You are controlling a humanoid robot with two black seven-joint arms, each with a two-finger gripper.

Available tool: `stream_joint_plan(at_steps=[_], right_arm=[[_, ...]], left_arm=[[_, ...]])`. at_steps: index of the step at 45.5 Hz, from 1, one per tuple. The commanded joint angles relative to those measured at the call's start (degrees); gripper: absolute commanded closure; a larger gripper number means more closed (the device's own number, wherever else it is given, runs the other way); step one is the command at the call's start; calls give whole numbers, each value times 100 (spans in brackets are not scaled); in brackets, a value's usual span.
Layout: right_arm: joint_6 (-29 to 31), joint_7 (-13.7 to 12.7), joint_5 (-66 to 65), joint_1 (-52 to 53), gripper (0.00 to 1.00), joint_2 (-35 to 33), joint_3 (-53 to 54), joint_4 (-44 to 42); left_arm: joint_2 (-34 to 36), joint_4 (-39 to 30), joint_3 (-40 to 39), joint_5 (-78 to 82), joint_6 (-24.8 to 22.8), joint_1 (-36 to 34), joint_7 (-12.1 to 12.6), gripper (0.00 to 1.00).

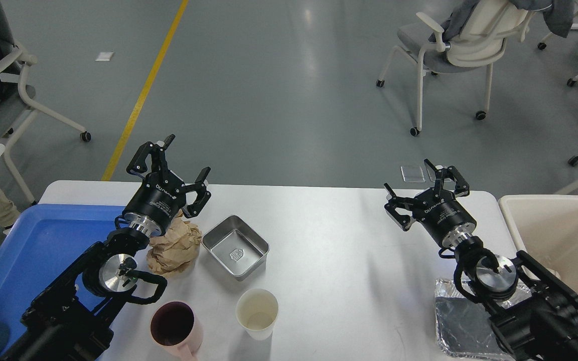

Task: Tidy desktop

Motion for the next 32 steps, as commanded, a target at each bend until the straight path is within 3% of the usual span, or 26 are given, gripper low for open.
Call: stream_joint_plan(at_steps=[1,13,21,32], right_arm=[[0,0,-1,-18,0,-3,-9,-2],[9,0,-1,-150,0,103,0,7],[9,0,-1,-141,0,182,0,7],[9,0,-1,-45,0,252,0,-2]], left_arm=[[57,-43,407,17,285,-182,78,3],[804,-377,2605,35,1094,-1368,96,3],[1313,-369,2966,35,1147,-1835,201,3],[2174,-342,4486,52,1155,-2538,219,3]])
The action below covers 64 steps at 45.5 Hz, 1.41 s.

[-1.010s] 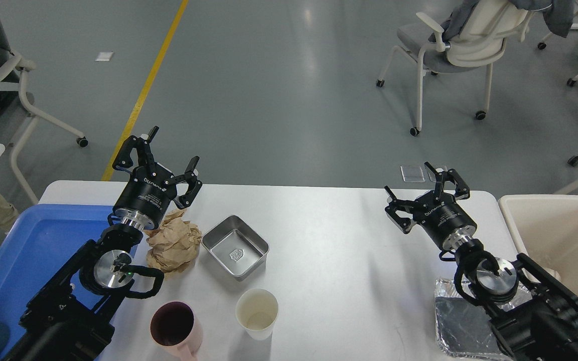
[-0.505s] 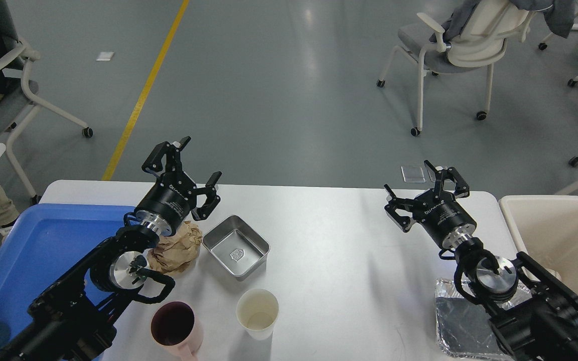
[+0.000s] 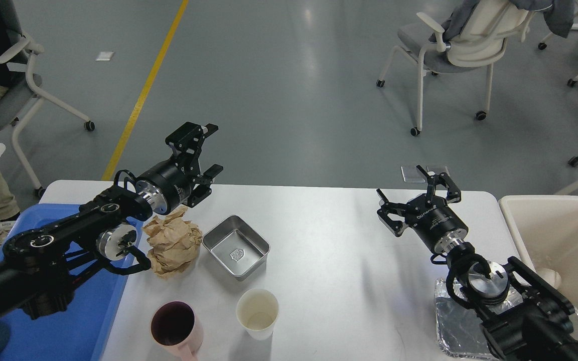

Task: Tidy desktop
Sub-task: 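Swing the left arm out over the blue tray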

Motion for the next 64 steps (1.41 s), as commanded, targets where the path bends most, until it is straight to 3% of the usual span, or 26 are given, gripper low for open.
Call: stream_joint_plan(at_steps=[1,11,27,52,64], right_arm=[[0,0,0,53,0,66,0,-6],[8,0,0,9,0,66,-9,2],[87,0,0,-8,0,66,-9,2],[131,0,0,-35,0,75,-9,-6],[131,0,0,-52,0,75,-9,-6]], left_arm=[[476,-33,811,17,9,-311,11,3],[1338,-305,2104,35,9,-1014,2,3],[3025,-1342,4055,289,-35,-2499,11,3],[5249,-2608,4126,1063,-61,-2307,-42,3],[5469,-2599,4082,1072,-465,-2307,-130,3]])
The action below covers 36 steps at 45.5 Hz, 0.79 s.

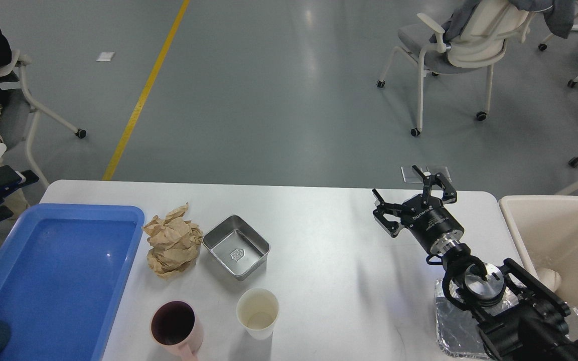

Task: Tidy desktop
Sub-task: 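Swing the left arm out over the blue tray, then reach the left gripper down and grasp the pink mug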

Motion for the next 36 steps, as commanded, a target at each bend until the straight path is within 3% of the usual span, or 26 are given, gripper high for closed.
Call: stream_joint_plan(at_steps=[1,6,17,32,36], right_arm=[[1,0,-1,-33,0,0,0,-1],[36,0,-1,-50,0,0,0,-1],[36,9,-1,-68,0,17,0,7],[36,18,-1,-68,0,87,9,7],[45,18,-1,-68,0,87,18,7]], left_arm=[[53,18,-36,-9,-294,-10,-92,3],[-8,53,-45,-9,-382,8,-435,3],[-702,246,34,324,-426,87,-497,3],[-1502,571,52,4682,-514,271,-515,3],[-1529,668,43,5737,-566,263,-733,3]])
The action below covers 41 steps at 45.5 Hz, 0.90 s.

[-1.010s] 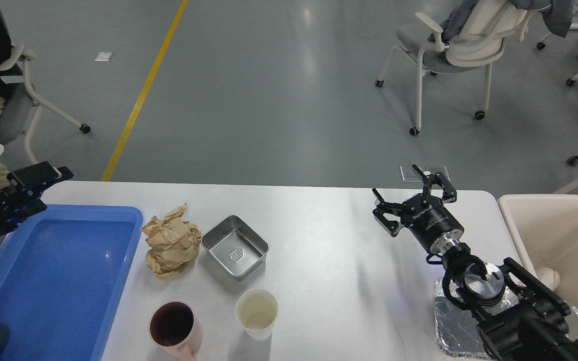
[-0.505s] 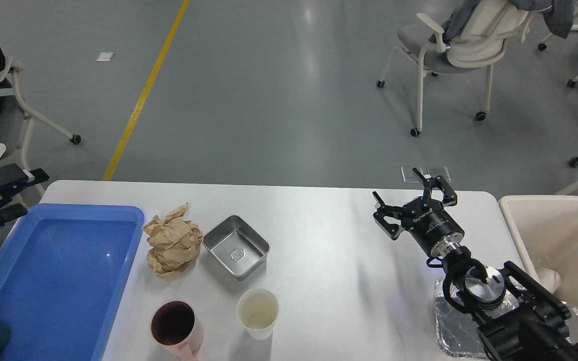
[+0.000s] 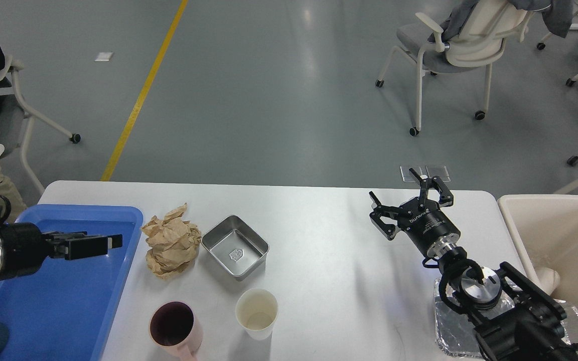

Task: Tidy desktop
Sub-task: 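Reach the left gripper down and grasp the pink mug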

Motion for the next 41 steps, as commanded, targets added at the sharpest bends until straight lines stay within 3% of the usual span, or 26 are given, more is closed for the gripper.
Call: stream_joint_plan(at_steps=[1,4,8,25,41], right_arm=[[8,0,0,0,0,0,6,-8],[8,8,0,0,0,0,6,-8],[8,8,0,-8,0,18,6,0],[25,8,0,-17,0,79,-3,18],[96,8,0,-70,0,79,6,27]], left_arm=[[-75,149,-7,1596,-55,12,-328,3],[-189,237,-7,2273,-64,-6,-653,3],[-409,282,-7,2977,-143,-50,-856,3],[-1411,282,-16,3664,-1004,-287,-874,3],[-2000,413,-7,3752,-1514,-357,-883,3]])
